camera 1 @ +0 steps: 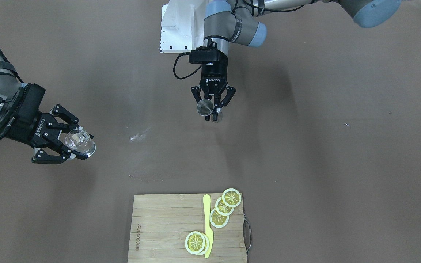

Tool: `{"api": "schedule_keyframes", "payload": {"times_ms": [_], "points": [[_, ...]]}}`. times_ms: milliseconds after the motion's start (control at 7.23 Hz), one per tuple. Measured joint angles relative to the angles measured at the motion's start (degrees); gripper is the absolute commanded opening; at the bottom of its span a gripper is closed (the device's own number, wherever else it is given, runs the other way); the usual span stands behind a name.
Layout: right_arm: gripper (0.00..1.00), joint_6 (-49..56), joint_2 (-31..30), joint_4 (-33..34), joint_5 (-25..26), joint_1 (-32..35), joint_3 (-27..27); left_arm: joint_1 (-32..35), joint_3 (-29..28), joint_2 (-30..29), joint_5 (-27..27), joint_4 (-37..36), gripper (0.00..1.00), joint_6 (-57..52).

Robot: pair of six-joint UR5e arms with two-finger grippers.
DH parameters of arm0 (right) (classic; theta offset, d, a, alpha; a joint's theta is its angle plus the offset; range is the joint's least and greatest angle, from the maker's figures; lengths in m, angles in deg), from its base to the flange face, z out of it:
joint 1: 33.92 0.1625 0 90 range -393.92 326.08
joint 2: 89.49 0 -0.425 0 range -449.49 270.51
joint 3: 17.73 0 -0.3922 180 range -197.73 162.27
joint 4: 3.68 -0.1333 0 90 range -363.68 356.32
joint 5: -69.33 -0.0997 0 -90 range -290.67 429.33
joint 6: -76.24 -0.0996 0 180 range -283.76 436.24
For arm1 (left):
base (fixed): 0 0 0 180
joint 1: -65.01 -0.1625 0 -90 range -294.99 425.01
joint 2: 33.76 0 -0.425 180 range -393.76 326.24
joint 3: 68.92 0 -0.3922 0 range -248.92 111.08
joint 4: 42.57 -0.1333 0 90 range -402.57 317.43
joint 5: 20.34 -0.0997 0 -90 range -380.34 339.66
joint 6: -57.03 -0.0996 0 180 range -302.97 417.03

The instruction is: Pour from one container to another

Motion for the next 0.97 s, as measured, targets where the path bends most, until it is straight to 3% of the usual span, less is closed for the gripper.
{"api": "schedule_keyframes", "payload": {"times_ms": [415,968], "points": [[0.0,0.36,1.37,4.35,-1.13,-1.21,3.11,0.49,-1.16,-3.99,2.79,-0.03,0.0,-0.35],[0.0,1.58,4.19,12.48,-1.92,-2.82,5.83,5.28,-1.69,-7.23,15.47,-0.02,0.0,-0.46]]}}
